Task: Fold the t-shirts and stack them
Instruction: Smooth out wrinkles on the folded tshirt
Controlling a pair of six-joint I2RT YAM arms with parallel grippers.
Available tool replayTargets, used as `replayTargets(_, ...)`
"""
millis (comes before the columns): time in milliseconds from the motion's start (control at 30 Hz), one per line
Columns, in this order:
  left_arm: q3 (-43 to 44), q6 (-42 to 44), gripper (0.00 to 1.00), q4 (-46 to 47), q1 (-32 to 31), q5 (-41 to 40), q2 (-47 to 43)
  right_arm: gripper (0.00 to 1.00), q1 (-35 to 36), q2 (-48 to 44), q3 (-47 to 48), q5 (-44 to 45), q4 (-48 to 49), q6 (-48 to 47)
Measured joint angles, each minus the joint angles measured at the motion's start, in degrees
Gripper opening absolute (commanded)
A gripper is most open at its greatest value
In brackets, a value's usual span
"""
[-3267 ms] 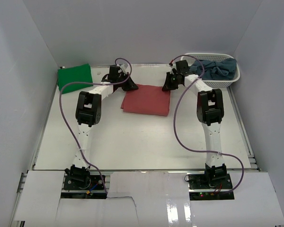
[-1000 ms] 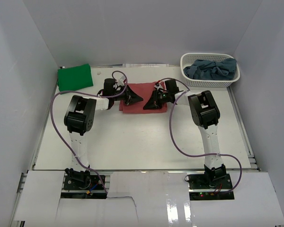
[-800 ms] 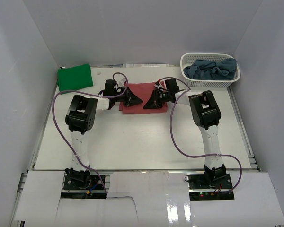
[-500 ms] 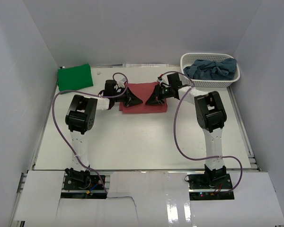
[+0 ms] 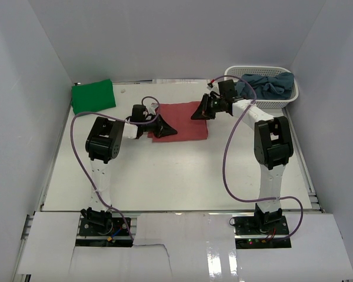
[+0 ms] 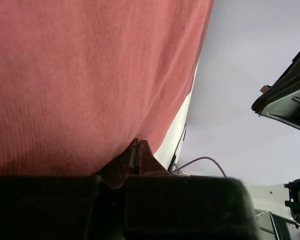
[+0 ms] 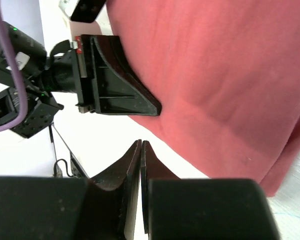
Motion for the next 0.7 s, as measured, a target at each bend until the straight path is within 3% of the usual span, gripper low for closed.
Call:
replayTargets(400, 1.5, 1.3, 0.0, -3.4, 0.0, 0.1, -0.3, 0.08, 0.2, 0.0, 0.0, 0.7, -1.5, -0.4)
replayTargets(567, 1.7, 3.8, 0.01, -9.0, 0.0, -2.1, -4.2, 0.08, 0.1, -0.2, 0.0, 0.8, -1.5, -0.6)
replayTargets(667, 3.4, 6.8, 0.17, -15.2, 0.0, -4.0, -8.3, 0.11, 0.1, -0.7, 0.0, 1.0, -1.6, -0.9)
replayTargets(700, 4.3, 7.7, 0.33, -16.9, 0.1, -4.5, -9.6, 0.12, 0.1, -1.0, 0.0, 1.1, -1.6, -1.0)
